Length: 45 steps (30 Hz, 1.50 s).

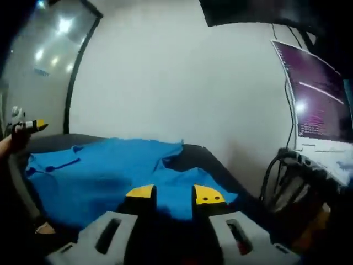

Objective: Spread out the cloth and fold it

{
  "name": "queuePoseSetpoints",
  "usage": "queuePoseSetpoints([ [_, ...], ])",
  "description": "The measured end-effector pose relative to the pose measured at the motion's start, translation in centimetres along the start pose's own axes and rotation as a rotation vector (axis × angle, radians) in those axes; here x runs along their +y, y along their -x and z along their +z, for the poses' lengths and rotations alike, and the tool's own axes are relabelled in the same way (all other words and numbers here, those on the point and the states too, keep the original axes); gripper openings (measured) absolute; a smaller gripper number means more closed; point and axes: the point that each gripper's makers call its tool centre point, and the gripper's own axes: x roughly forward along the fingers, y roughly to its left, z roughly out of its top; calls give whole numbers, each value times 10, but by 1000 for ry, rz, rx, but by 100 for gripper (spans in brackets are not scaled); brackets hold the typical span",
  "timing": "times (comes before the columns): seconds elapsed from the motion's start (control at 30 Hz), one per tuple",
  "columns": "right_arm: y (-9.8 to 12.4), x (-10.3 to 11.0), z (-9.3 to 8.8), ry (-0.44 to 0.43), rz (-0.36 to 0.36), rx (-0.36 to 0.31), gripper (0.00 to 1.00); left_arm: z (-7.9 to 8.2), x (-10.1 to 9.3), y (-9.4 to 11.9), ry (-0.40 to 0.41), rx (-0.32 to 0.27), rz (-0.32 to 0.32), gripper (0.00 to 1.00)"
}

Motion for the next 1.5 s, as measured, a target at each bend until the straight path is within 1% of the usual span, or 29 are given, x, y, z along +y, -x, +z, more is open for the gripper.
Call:
queuePoseSetpoints([
  [0.03, -1, -3, -2, -86, -42, -4, 28, -5, -1, -6, -23, 11, -5, 19],
  [0.07, 0, -4, -3, -155, -56, -13, 35, -10, -5, -12, -56, 28, -23, 19],
  [0.1, 0, 1, -6, -177, -49, -17, 37, -16, -10, -17, -88, 42, -41, 19],
  [0.13, 1, 4, -11, -150, -51, -2, 37, -20, -16, -21, -138, 45, -66, 19],
  [0.17, 4, -2, -19, -111, -112, 36, 37, -26, -21, -24, -187, 48, -82, 19],
  [0.23, 6, -10, -27, -71, -175, 67, 36, -44, -29, -27, -246, 51, -103, 19],
  [0.27, 5, -24, -32, -100, -193, 83, 33, -54, -26, -30, -234, 78, -97, 19],
  [0.3, 3, -25, -32, -99, -190, 85, 29, -61, -25, -29, -283, 156, -96, 19],
  [0.33, 2, -32, -33, -108, -205, 93, 25, -61, -28, -29, -281, 157, -103, 19],
  [0.37, 0, -39, -39, -115, -236, 128, 21, -56, -31, -33, -217, 106, -120, 19],
  [0.4, -3, -42, -44, -118, -249, 158, 20, -60, -34, -31, -221, 127, -159, 19],
  [0.43, -9, -42, -45, -117, -254, 162, 20, -64, -34, -30, -217, 147, -167, 19],
  [0.47, -12, -45, -50, -114, -270, 187, 20, -63, -30, -31, -199, 146, -165, 19],
  [0.6, -21, -60, -63, -22, -330, 276, 18, -53, -29, -30, -109, 99, -188, 19],
  [0.67, -25, -64, -62, -22, -346, 263, 18, -48, -26, -28, -68, 80, -196, 19],
  [0.77, -29, -73, -63, -21, -369, 264, 18, -43, -25, -27, -50, 59, -199, 19],
  [0.8, -28, -72, -63, -49, -367, 274, 18, -43, -25, -28, -49, 57, -200, 19],
  [0.9, -18, -76, -62, -71, -370, 297, 15, -45, -28, -28, -68, 68, -203, 19],
  [1.0, -19, -73, -63, -48, -372, 305, 14, -50, -31, -28, -101, 86, -211, 19],
  [1.03, -23, -78, -61, -7, -390, 312, 14, -51, -33, -27, -108, 93, -214, 19],
  [1.13, -29, -88, -56, 3, -411, 306, 14, -52, -36, -24, -149, 92, -217, 19],
  [1.17, -27, -95, -57, -19, -442, 304, 14, -52, -37, -24, -155, 93, -219, 19],
  [1.2, -28, -98, -61, -53, -448, 310, 15, -53, -37, -24, -159, 96, -220, 19],
  [1.27, -26, -102, -64, -75, -466, 297, 21, -55, -38, -23, -169, 108, -220, 19],
  [1.3, -25, -101, -67, -153, -472, 306, 21, -56, -40, -22, -184, 110, -225, 19],
  [1.33, -27, -103, -64, -130, -463, 310, 21, -55, -42, -21, -198, 103, -231, 19],
  [1.4, -32, -101, -64, -141, -461, 313, 22, -54, -42, -20, -210, 96, -234, 19],
  [1.43, -36, -101, -65, -126, -451, 314, 21, -53, -41, -20, -205, 93, -229, 19],
  [1.5, -41, -104, -64, -149, -445, 301, 19, -50, -37, -19, -177, 87, -224, 19],
])
